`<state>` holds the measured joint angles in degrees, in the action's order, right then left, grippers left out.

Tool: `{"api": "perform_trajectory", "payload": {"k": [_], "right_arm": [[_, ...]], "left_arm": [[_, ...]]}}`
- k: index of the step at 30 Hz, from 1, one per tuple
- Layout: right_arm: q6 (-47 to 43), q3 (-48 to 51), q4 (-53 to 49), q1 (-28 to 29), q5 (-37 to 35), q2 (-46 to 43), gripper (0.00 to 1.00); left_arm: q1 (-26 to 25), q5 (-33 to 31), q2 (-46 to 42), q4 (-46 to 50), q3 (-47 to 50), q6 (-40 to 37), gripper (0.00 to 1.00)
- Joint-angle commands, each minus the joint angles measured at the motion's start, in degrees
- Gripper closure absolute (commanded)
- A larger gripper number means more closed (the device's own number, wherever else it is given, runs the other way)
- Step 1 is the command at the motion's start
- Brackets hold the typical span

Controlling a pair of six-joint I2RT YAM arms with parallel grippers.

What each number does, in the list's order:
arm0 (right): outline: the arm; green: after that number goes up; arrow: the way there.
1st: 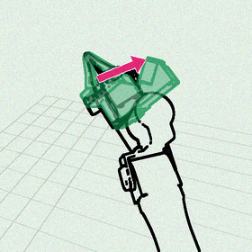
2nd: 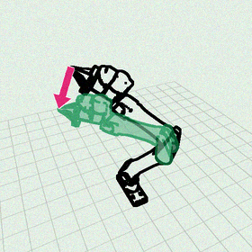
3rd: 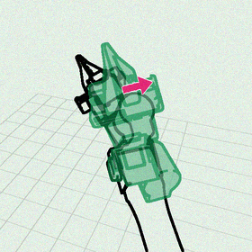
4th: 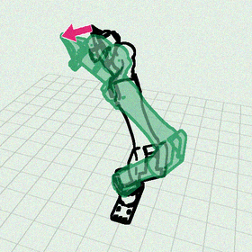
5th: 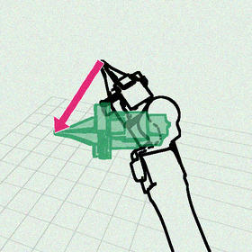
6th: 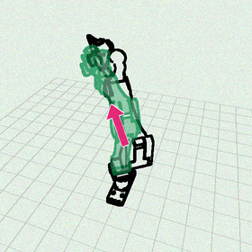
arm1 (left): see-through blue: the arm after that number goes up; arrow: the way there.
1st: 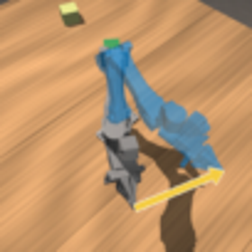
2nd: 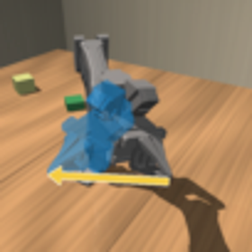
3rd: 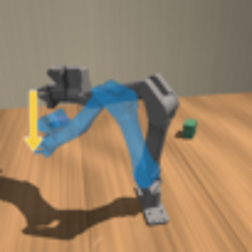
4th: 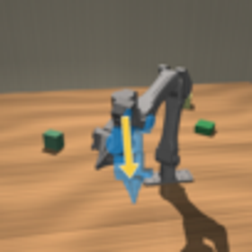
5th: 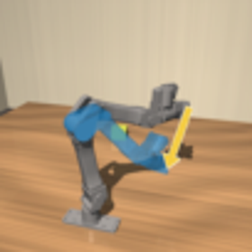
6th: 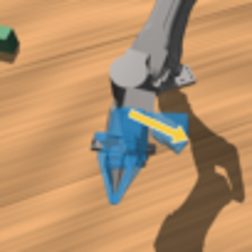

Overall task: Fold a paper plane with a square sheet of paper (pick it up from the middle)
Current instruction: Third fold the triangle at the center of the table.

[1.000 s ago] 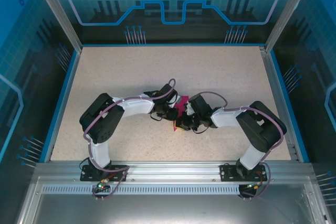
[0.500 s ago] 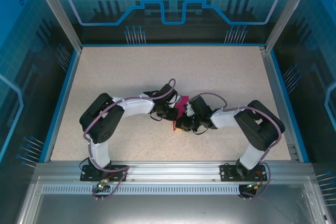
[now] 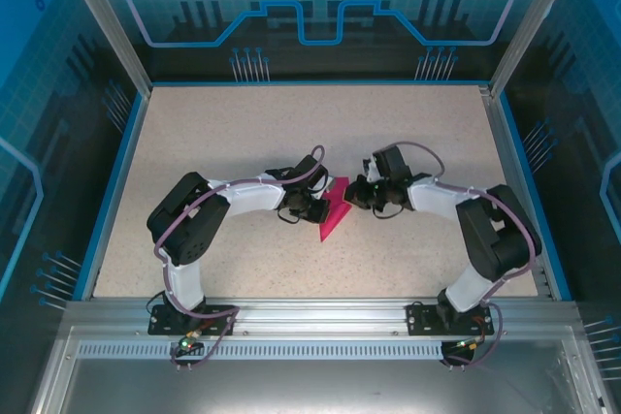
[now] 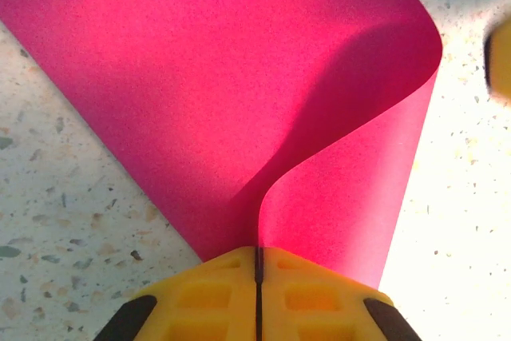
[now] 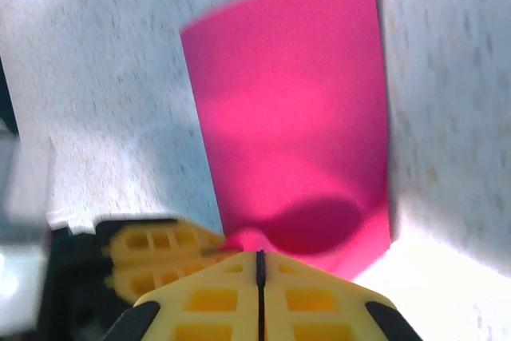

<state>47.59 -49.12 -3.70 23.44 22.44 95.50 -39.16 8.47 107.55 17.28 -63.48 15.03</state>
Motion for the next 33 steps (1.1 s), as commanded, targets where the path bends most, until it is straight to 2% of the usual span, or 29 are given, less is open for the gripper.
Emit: {"api": "perform_trajectory", "payload": {"k": [1, 5, 11, 24, 33], "right_arm": [[-6.63, -7.29, -8.20, -0.58, 0.33, 6.10, 0.93], [-9.72, -14.90, -15.42, -0.59, -1.60, 12.52, 0.93], [-13.25, -20.71, -20.81, -0.50, -2.93, 18.32, 0.93], [-14.81, -21.80, -22.90, -0.41, -4.51, 19.81, 0.93], [-14.63, -21.72, -22.88, -0.33, -3.91, 19.37, 0.92]], "left_arm": [[0.31, 1.20, 0.21, 1.13, -0.65, -0.25, 0.92], [0.31, 1.26, 0.12, 1.31, -0.91, -0.24, 0.92], [0.39, 1.03, -0.06, 2.12, -1.87, -0.66, 0.91], [0.33, -0.91, 0.17, 3.60, -3.84, -1.52, 0.91], [0.31, -1.22, 0.72, 3.03, -1.20, -0.19, 0.91]]}}
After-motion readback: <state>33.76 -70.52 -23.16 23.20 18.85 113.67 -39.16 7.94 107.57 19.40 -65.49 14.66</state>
